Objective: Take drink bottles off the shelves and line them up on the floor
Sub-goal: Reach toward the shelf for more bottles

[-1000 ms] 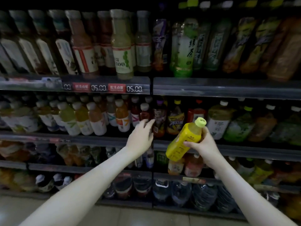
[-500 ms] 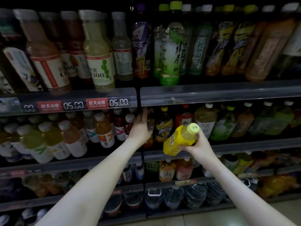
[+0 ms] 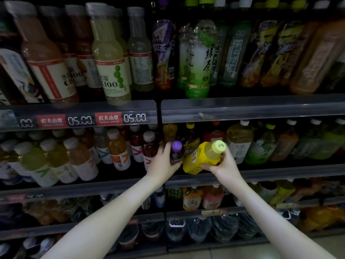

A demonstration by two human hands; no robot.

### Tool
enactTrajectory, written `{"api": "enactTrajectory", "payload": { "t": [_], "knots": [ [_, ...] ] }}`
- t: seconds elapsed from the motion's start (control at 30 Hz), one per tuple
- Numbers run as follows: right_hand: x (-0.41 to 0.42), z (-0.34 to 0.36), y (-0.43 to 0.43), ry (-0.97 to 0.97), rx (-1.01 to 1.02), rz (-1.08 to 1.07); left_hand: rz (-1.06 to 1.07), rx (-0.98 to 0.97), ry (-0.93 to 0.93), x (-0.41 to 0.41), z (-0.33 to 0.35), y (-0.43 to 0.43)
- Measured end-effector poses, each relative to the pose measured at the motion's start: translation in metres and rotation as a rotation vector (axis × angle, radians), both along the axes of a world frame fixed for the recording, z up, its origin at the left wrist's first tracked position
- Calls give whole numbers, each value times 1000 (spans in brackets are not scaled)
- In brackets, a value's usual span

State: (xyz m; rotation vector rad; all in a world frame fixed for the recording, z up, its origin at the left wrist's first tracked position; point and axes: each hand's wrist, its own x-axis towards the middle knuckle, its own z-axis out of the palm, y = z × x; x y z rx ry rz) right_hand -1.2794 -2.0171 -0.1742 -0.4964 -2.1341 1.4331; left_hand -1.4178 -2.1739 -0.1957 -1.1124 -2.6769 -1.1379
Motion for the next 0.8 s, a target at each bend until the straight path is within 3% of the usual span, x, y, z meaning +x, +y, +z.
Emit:
{"api": "enactTrajectory", "payload": {
  "t": [0.3,0.57,0.63,0.8],
  "knots": [
    [-29,-5,-11,73,-22,92,12,333,-81,18,20,-69],
    [-76,-16,-46,-97,109,218,262,503,-262,17,38,-111],
    [-91,-19,-49,-144,237,221,289,514,-291,15,40,-119],
    [-116,-15,-44,-401,870,4,345,501,-349,6,47,-131]
  ]
}}
